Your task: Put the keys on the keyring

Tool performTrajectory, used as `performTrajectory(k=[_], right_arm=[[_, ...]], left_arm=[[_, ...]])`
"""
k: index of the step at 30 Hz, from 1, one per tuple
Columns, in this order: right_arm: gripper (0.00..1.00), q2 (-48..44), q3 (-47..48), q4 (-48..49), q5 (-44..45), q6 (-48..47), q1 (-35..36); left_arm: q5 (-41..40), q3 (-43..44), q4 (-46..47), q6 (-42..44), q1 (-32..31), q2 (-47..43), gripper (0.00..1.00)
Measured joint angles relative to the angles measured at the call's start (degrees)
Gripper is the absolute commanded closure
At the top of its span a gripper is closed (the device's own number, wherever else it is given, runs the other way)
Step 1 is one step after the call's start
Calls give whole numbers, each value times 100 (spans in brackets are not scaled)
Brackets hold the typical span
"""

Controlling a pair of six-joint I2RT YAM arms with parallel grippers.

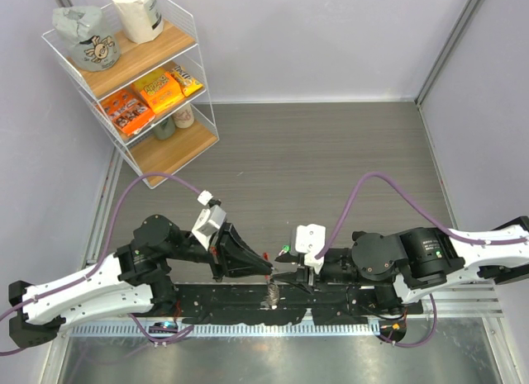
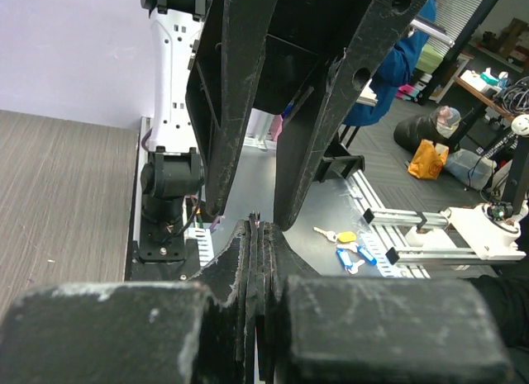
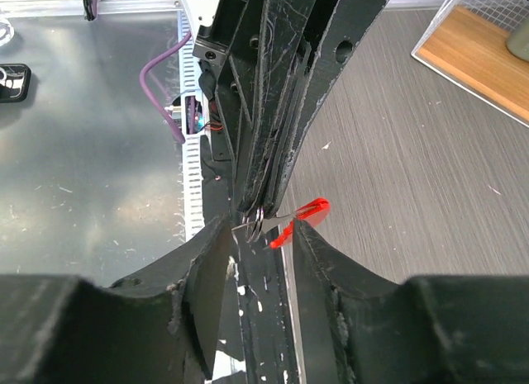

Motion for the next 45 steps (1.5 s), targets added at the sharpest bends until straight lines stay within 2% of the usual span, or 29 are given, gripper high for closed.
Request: performTrajectory(k=[4,6,8,11,17,20,25,29,34,45], right_arm=[[78,50,59,-11,0,13,0],[79,72,79,-15,-2,15,0],[83,94,103,-31,-4,28,0],[94,122,118,-33,-20,15,0],[94,127,118,-24,-9,7,0],[95,11,-57,278,11,7,0],[94,-391,-656,1032,118,4,0],[94,-857,-1198,1392,310,2,0],[94,-1255,-1764,2205,551,-72,0],[94,-1593,-2813,4509,1034,-573,0]], left_arm=[[24,0,-2,0,0,4,100],[24,0,0,0,0,7,100],[24,0,0,0,0,7,100],[22,0,-2,0,0,4,100],[48,0,-2,-9,-2,-15,100],[-26,-37,92,-44,-2,-118,100],[-417,-356,485,-151,-2,-562,73],[-739,-636,885,-232,0,-1045,64],[-981,-881,1419,-326,0,-1318,62],[-1086,-1069,1766,-557,0,-1051,61]])
